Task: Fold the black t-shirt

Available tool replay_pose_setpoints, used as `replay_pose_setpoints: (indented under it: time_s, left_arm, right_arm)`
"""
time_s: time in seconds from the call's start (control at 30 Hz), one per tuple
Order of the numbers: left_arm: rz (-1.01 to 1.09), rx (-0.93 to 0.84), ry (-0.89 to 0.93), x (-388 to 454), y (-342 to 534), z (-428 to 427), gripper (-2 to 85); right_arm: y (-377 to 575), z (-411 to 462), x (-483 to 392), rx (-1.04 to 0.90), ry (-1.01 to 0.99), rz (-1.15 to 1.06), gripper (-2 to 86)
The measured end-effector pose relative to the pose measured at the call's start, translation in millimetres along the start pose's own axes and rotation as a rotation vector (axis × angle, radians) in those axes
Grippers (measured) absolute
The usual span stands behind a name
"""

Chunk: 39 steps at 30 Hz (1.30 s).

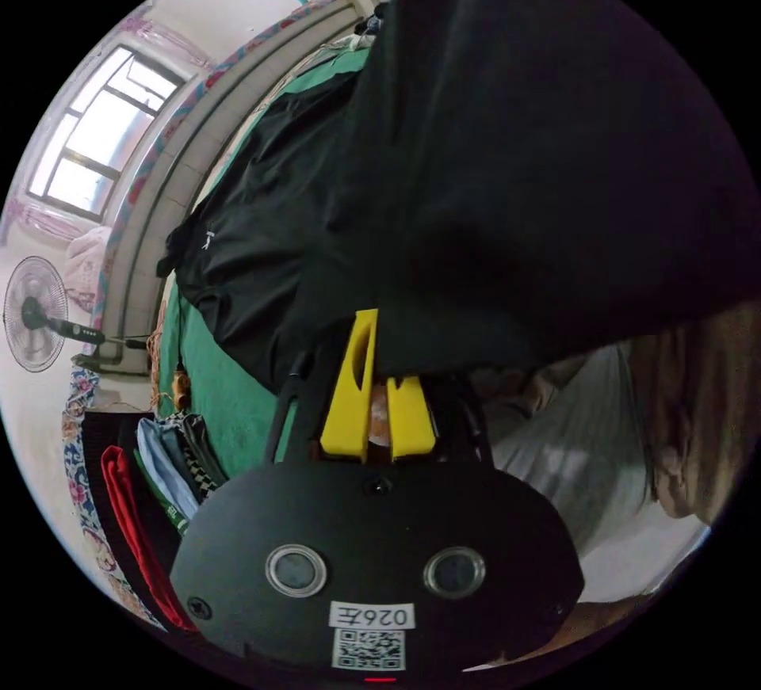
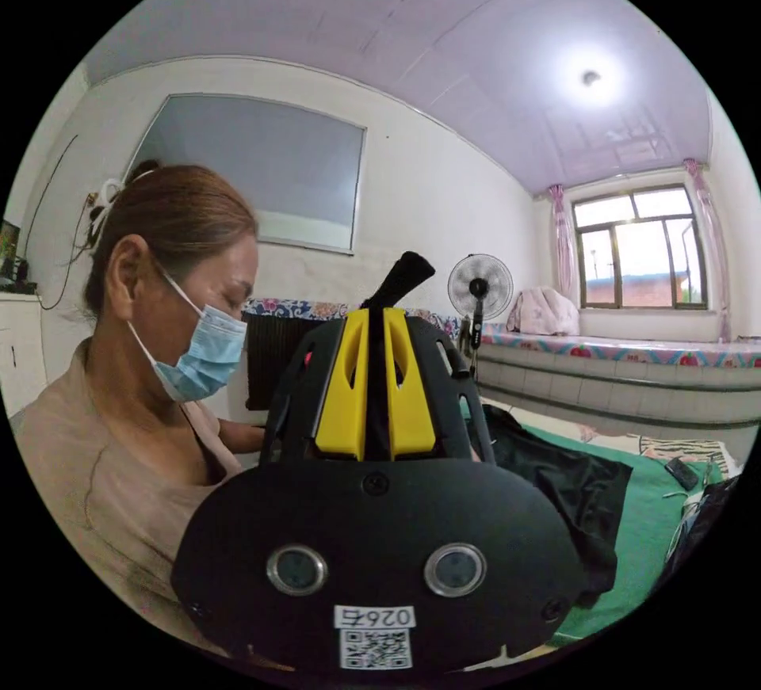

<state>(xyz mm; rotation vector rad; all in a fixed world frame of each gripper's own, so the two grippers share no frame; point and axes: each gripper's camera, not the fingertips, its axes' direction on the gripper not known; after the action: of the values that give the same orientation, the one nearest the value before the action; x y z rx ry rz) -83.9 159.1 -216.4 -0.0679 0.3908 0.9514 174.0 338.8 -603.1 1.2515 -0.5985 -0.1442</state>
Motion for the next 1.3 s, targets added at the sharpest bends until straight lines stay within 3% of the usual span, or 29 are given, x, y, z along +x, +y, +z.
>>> replay_pose_setpoints:
  time_s: [0.13,0.27,0.43,0.47,0.53,0.6,0.7,0.9,1.0,1.13,1.3]
  left_arm:
    - [-0.045,0.104,0.086,-36.4,13.3,-20.3,-0.6]
    - [-0.162,0.23,0.295,-109.0,24.3,-22.0,-0.4]
    - [-0.336,0.267,0.61,-193.9,32.7,25.4,2.3]
    - [-0.412,0.259,0.649,-212.7,37.1,40.5,4.2]
    - [-0.544,0.24,0.702,-238.5,45.7,59.0,9.2]
    - [-0.641,0.27,0.711,-259.7,53.9,64.3,18.3]
    - [-0.628,0.215,0.611,-265.3,43.8,60.6,20.4]
    - [-0.545,0.118,0.651,-253.5,2.9,70.1,21.8]
    - [-0.488,0.027,0.611,-250.8,-21.0,70.6,23.3]
    - [-0.362,-0.052,0.533,-241.7,-61.4,55.2,23.8]
    - [-0.245,-0.008,0.444,-244.2,-124.3,49.0,23.2]
  right_arm:
    - [-10.7,24.0,22.5,-0.063,0.18,-0.032,-1.0]
    - [-13.3,92.1,93.6,-0.197,0.264,0.02,-1.0]
    - [48.7,264.7,264.6,-0.593,0.433,0.193,-0.6]
    - [63.3,286.5,285.8,-0.656,0.448,0.212,-0.2]
    - [131.6,362.5,367.7,-0.982,0.518,0.335,2.9]
    - [165.8,388.8,400.8,-1.104,0.49,0.392,7.0]
    - [182.9,390.0,412.8,-1.087,0.511,0.327,7.8]
    - [225.3,323.0,433.8,-1.256,0.672,0.271,6.1]
    - [247.4,268.8,464.2,-1.257,0.708,0.444,6.2]
    - [264.3,217.3,508.4,-1.097,0.627,0.714,6.8]
    - [285.5,251.5,552.9,-1.088,0.544,0.752,11.1]
